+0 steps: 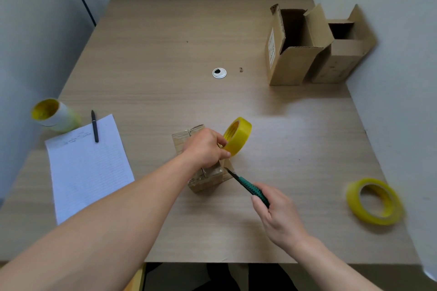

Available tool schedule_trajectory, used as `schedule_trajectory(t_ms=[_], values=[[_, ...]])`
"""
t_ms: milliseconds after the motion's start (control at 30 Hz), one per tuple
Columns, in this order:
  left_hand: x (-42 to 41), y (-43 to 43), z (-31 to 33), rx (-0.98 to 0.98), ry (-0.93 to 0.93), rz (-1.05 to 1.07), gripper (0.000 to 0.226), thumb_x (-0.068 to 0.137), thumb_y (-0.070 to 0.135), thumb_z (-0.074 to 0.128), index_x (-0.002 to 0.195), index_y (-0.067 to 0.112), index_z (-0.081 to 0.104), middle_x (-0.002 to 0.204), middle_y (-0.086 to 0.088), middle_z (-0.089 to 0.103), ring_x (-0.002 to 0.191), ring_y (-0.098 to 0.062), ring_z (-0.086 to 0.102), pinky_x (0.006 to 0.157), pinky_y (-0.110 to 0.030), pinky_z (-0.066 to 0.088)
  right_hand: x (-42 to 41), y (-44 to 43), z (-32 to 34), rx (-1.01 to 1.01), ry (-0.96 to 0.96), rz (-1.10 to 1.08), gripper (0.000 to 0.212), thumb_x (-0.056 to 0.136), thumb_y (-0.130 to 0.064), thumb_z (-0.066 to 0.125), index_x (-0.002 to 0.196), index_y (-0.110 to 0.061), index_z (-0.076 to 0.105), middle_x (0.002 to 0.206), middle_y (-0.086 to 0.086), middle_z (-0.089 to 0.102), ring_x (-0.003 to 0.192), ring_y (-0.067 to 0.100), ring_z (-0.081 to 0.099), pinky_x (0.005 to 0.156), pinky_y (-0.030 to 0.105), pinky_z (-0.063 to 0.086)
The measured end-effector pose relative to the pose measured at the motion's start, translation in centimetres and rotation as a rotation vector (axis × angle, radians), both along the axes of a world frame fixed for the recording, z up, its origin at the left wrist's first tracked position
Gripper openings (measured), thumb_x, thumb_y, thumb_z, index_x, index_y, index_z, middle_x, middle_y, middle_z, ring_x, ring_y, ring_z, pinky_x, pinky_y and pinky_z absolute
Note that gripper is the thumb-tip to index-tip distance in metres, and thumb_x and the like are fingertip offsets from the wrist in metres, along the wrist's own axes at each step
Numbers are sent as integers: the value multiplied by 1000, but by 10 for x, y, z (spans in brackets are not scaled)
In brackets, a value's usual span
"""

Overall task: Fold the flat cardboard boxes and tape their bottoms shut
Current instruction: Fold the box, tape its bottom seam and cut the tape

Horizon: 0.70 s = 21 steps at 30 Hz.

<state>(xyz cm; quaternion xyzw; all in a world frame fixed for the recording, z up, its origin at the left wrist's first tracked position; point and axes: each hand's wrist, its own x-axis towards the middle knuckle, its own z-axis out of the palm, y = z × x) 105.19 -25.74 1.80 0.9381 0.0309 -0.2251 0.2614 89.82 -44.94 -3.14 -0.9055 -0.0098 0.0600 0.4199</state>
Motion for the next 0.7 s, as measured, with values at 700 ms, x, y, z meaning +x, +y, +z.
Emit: schedule_trajectory(t_ms=[700], values=[[-3, -5, 7, 44, -12, 2, 41, 73, 47, 83, 111, 34, 73, 101, 9, 73, 99, -13, 66, 83, -25, 48, 77, -8, 29, -447, -462, 71, 63, 76, -38, 68, 133, -12, 58, 134, 9, 57, 128, 33, 48, 99, 48, 38]])
